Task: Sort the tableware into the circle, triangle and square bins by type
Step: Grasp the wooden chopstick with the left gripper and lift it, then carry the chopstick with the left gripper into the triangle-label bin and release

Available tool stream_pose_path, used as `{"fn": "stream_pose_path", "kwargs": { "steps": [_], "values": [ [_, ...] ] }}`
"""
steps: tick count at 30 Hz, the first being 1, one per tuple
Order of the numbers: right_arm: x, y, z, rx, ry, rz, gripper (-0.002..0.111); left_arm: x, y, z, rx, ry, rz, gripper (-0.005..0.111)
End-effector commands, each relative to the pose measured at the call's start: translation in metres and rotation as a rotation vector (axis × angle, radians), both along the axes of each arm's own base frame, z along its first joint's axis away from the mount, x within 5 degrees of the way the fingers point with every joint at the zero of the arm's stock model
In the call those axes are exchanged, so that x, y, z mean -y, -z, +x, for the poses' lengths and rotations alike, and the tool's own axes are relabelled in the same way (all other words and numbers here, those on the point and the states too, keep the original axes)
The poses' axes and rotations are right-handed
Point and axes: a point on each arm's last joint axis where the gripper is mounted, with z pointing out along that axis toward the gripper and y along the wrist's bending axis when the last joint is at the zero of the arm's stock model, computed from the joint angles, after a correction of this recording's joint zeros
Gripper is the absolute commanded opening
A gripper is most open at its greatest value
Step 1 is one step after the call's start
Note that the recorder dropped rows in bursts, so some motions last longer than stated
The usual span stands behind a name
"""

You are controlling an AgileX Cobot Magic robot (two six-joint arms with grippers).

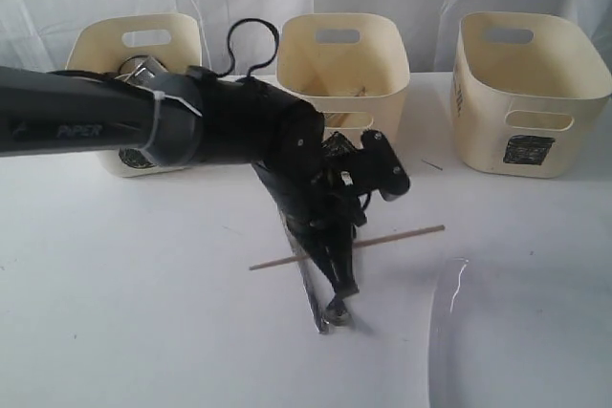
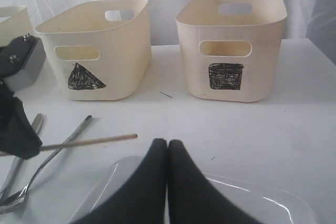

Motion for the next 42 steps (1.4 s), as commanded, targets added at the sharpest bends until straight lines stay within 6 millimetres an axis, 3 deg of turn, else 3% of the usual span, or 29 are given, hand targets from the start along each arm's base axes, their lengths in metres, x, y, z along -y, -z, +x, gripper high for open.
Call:
{"fn": "stream_pose_path", "kwargs": {
  "steps": [1, 4, 12, 17, 20, 23, 27, 35, 42],
  "values": [
    [0.000, 0.001, 0.000, 0.008, 0.004, 0.003, 0.000, -0.015, -0.015, 0.013, 0.009, -0.082, -0.008, 0.000],
    [0.000, 0.001, 0.000, 0.008, 0.004, 0.003, 0.000, -0.013, -0.027, 0.016, 0.034, -0.102, -0.050, 0.000],
    [0.000, 0.001, 0.000, 0.008, 0.004, 0.003, 0.000, -0.004, -0.095, 0.020, 0.158, -0.121, -0.237, 0.000],
    [0.000, 0.001, 0.000, 0.008, 0.004, 0.003, 0.000, 0.007, -0.139, 0.031, 0.324, -0.162, -0.492, 0.000],
    [0.000, 0.001, 0.000, 0.008, 0.004, 0.003, 0.000, 0.012, -0.152, 0.041, 0.419, -0.203, -0.669, 0.000],
    [0.000, 0.001, 0.000, 0.008, 0.004, 0.003, 0.000, 0.017, -0.151, 0.051, 0.504, -0.204, -0.763, 0.000],
    [0.000, 0.001, 0.000, 0.008, 0.004, 0.003, 0.000, 0.021, -0.136, 0.070, 0.539, -0.215, -0.766, 0.000],
    [0.000, 0.001, 0.000, 0.008, 0.004, 0.003, 0.000, 0.009, -0.124, 0.126, 0.583, -0.307, -0.775, 0.000],
    [0.000, 0.001, 0.000, 0.008, 0.004, 0.003, 0.000, 0.012, -0.097, 0.147, 0.563, -0.333, -0.745, 0.000]
  ]
}}
